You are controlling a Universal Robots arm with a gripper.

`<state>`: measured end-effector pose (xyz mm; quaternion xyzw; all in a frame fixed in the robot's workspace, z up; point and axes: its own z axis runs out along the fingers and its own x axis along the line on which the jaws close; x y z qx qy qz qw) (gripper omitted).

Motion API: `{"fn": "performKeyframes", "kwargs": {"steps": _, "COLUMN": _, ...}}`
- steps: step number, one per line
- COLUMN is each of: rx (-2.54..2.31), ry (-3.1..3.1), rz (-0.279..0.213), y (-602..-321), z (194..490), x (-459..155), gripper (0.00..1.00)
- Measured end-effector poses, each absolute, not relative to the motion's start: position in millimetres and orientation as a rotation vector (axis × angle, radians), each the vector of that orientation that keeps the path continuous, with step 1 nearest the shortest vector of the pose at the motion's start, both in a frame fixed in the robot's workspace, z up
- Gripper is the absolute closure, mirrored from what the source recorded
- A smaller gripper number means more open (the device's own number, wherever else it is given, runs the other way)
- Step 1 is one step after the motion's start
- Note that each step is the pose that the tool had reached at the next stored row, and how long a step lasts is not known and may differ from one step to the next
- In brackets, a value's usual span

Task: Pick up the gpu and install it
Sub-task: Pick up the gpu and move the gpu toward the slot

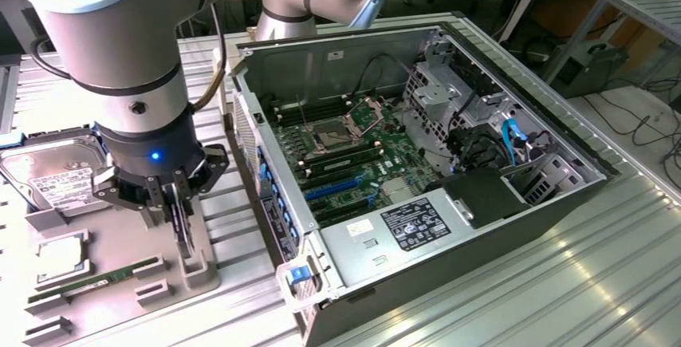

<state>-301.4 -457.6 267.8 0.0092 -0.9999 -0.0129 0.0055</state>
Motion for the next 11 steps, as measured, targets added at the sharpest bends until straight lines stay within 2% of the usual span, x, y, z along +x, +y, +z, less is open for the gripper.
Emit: {"fn": "performKeyframes", "kwargs": {"steps": 11, "rx": 0.029, "ry": -3.13, "rz": -0.041, "y": -457.6, "z": 274.7, "x": -301.4, "gripper": 0.73}}
